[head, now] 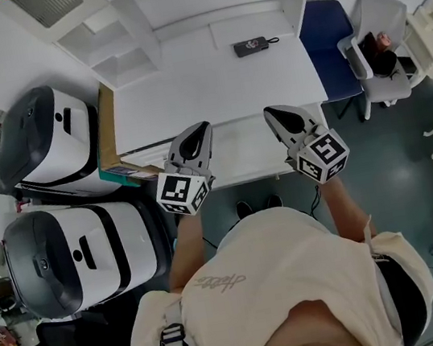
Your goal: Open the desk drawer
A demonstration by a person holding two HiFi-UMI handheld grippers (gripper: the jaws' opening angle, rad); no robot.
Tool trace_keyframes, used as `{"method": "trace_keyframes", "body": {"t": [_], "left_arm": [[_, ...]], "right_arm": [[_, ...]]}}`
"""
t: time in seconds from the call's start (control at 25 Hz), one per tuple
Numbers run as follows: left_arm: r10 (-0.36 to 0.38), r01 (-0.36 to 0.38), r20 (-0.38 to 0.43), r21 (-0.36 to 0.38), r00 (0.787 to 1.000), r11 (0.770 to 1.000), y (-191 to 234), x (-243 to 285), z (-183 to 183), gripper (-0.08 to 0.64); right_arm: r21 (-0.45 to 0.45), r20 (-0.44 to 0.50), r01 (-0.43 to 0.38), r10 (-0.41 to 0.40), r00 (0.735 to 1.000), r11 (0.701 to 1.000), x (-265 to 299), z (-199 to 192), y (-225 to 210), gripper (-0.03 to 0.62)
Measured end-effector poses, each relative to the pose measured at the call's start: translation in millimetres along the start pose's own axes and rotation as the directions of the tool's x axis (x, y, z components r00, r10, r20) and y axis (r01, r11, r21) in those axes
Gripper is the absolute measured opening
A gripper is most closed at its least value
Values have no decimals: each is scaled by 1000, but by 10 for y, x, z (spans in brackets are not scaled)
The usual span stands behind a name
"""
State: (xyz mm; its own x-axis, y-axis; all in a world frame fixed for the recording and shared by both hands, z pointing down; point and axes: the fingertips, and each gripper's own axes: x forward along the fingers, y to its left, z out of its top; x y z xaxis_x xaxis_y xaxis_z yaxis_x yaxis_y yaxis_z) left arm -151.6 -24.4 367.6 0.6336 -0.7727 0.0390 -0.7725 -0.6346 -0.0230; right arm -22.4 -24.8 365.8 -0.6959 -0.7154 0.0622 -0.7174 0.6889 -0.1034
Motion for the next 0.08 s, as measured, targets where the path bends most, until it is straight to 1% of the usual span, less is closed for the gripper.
{"method": "trace_keyframes", "body": {"t": [0.08], "left_arm": [[0,0,1,-4,1000,1000,-12,-7,-7,2]], "right_arm": [[-3,-3,0,0,1000,1000,-20,-8,6,-8]]}}
